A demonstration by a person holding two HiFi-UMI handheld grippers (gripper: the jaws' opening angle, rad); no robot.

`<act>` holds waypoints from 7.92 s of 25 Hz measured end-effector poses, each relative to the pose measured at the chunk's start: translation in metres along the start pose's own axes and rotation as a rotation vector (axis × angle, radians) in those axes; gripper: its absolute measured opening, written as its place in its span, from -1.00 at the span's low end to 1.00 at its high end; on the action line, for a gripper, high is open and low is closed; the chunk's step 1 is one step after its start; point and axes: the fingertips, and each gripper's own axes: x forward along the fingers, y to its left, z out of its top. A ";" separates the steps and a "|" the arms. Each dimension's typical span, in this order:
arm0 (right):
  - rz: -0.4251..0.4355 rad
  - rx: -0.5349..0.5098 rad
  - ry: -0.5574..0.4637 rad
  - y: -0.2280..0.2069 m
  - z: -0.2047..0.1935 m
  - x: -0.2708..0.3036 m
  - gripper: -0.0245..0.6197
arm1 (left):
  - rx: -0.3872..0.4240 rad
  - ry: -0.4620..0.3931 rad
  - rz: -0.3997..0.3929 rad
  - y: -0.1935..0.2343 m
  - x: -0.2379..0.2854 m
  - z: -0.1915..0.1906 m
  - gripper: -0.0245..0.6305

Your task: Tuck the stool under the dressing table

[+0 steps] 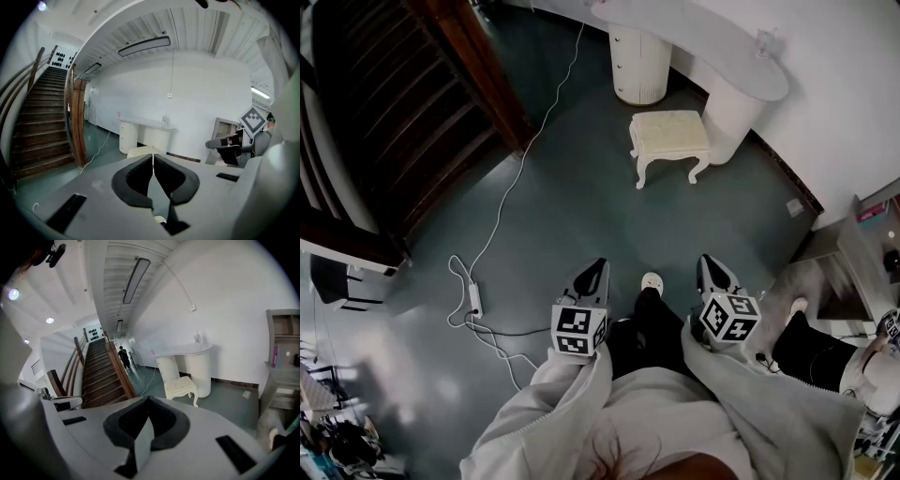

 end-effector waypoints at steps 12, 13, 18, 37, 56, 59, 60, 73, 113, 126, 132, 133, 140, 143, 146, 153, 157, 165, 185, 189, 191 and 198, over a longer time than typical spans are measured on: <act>0.003 -0.006 -0.033 -0.057 0.068 0.064 -0.77 | 0.016 -0.024 -0.003 0.004 0.097 0.047 -0.86; 0.003 -0.005 -0.037 -0.063 0.074 0.071 -0.77 | 0.017 -0.027 -0.001 0.005 0.106 0.051 -0.86; 0.007 -0.001 -0.038 -0.087 0.094 0.101 -0.77 | 0.031 -0.033 0.010 0.008 0.145 0.064 -0.86; -0.003 0.040 0.049 -0.120 0.099 0.141 -0.77 | 0.009 0.041 -0.019 0.005 0.216 0.073 -0.86; -0.066 0.059 0.035 -0.157 0.133 0.182 -0.77 | 0.033 0.052 -0.110 0.006 0.299 0.100 -0.86; -0.071 0.055 0.025 -0.164 0.147 0.195 -0.77 | 0.040 0.047 -0.131 0.007 0.321 0.112 -0.86; -0.074 0.054 0.021 -0.166 0.153 0.199 -0.77 | 0.044 0.044 -0.138 0.008 0.329 0.117 -0.86; -0.116 0.080 0.014 -0.196 0.212 0.262 -0.77 | 0.059 0.054 -0.192 0.028 0.418 0.165 -0.86; 0.026 -0.005 0.143 -0.276 0.284 0.419 -0.77 | 0.008 0.131 -0.074 0.069 0.576 0.191 -0.86; 0.195 -0.119 0.293 -0.299 0.256 0.469 -0.63 | -0.082 0.280 0.039 0.072 0.599 0.142 -0.85; 0.202 -0.137 0.372 -0.325 0.229 0.486 -0.51 | -0.072 0.392 0.053 0.082 0.612 0.105 -0.45; 0.200 -0.142 0.386 -0.330 0.224 0.488 -0.49 | -0.073 0.409 0.063 0.086 0.613 0.098 -0.43; 0.181 -0.175 0.471 -0.363 0.183 0.518 -0.34 | -0.105 0.527 0.076 0.100 0.633 0.035 -0.27; 0.178 -0.191 0.504 -0.372 0.163 0.527 -0.26 | -0.108 0.578 0.054 0.098 0.638 0.005 -0.22; 0.170 -0.191 0.521 -0.381 0.145 0.537 -0.23 | -0.099 0.632 0.041 0.101 0.644 -0.025 -0.20; 0.147 -0.210 0.602 -0.408 0.089 0.546 -0.11 | -0.125 0.744 0.036 0.118 0.651 -0.094 -0.18; 0.140 -0.236 0.642 -0.421 0.055 0.557 -0.09 | -0.105 0.790 0.050 0.133 0.656 -0.128 -0.17; 0.093 -0.314 0.634 -0.445 0.012 0.594 -0.06 | -0.117 0.856 0.031 0.149 0.672 -0.197 -0.17; 0.011 -0.368 0.717 -0.468 -0.044 0.626 -0.05 | -0.017 0.865 0.039 0.163 0.695 -0.241 -0.21; 0.005 -0.372 0.720 -0.468 -0.042 0.626 -0.05 | -0.007 0.866 0.034 0.162 0.695 -0.239 -0.23; 0.004 -0.372 0.720 -0.468 -0.042 0.626 -0.06 | 0.000 0.865 0.034 0.162 0.695 -0.239 -0.23; 0.002 -0.382 0.719 -0.466 -0.044 0.630 -0.07 | 0.024 0.849 0.077 0.166 0.696 -0.240 -0.26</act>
